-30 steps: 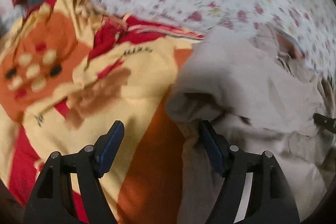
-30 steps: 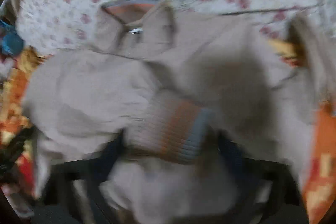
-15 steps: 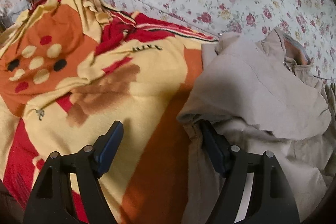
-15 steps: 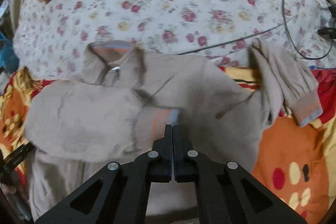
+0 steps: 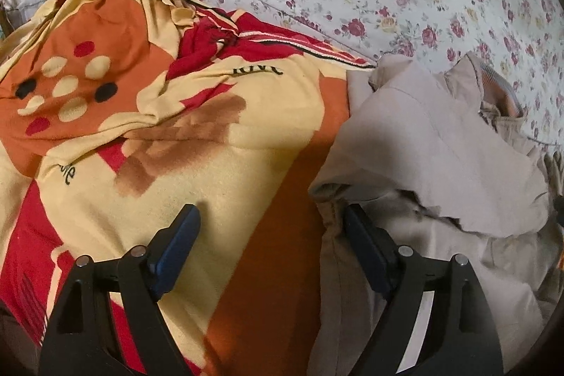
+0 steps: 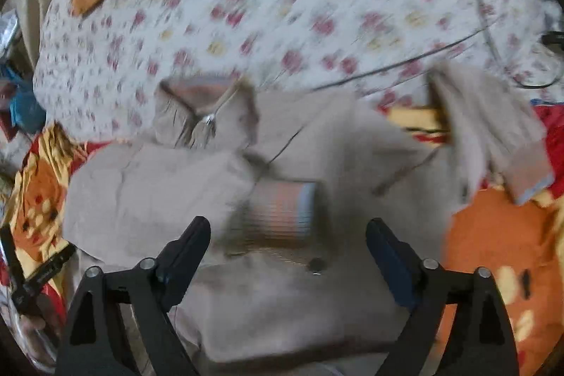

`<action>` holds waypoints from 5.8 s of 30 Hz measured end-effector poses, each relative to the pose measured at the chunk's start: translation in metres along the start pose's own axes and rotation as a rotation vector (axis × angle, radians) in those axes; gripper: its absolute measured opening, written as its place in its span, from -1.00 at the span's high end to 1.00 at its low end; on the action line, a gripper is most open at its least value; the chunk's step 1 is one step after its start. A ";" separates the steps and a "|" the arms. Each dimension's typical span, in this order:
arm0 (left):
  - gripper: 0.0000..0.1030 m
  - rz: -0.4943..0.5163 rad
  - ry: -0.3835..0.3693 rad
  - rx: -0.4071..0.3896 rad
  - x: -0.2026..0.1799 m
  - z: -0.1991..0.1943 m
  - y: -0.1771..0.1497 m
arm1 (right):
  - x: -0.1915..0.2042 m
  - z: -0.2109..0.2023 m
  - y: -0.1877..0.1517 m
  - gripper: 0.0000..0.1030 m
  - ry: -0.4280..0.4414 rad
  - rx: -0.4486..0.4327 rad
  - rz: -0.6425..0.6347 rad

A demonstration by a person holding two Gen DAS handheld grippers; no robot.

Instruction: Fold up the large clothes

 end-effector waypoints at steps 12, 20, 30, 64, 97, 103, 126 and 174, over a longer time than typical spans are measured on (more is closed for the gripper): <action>-0.65 0.012 -0.008 0.020 -0.002 0.003 -0.002 | 0.017 -0.056 0.025 0.63 -0.025 -0.213 -0.086; -0.66 -0.012 -0.016 0.031 0.003 0.000 -0.002 | -0.010 -0.022 -0.002 -0.10 -0.131 -0.033 0.011; -0.66 -0.120 -0.057 -0.081 0.026 -0.042 0.005 | 0.129 -0.016 -0.008 -0.23 0.151 0.004 -0.296; -0.67 0.060 -0.238 0.149 0.006 -0.082 -0.080 | 0.017 -0.140 -0.097 -0.48 0.165 0.035 -0.158; 0.94 0.144 -0.245 0.152 0.010 -0.112 -0.100 | 0.119 -0.147 -0.211 0.34 0.377 0.181 -0.386; -0.02 0.098 -0.251 0.062 0.010 -0.136 -0.075 | 0.062 -0.167 -0.155 -0.03 0.212 0.020 -0.258; -0.34 0.320 -0.304 0.053 -0.126 -0.052 -0.058 | -0.143 -0.114 -0.054 -0.53 -0.070 -0.154 0.334; -0.61 0.057 -0.304 -0.033 -0.068 -0.063 -0.008 | 0.131 -0.196 0.079 0.48 0.182 -0.327 -0.644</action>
Point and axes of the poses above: each gripper's, at about its wrist camera, not at the fingertips, and z roughly the way its jaws point, x to its left, y to its top, the point moved 3 cm from there along z, roughly the way its jaws point, and after that the axes turned 6 degrees about -x, right-handed, at the moved point
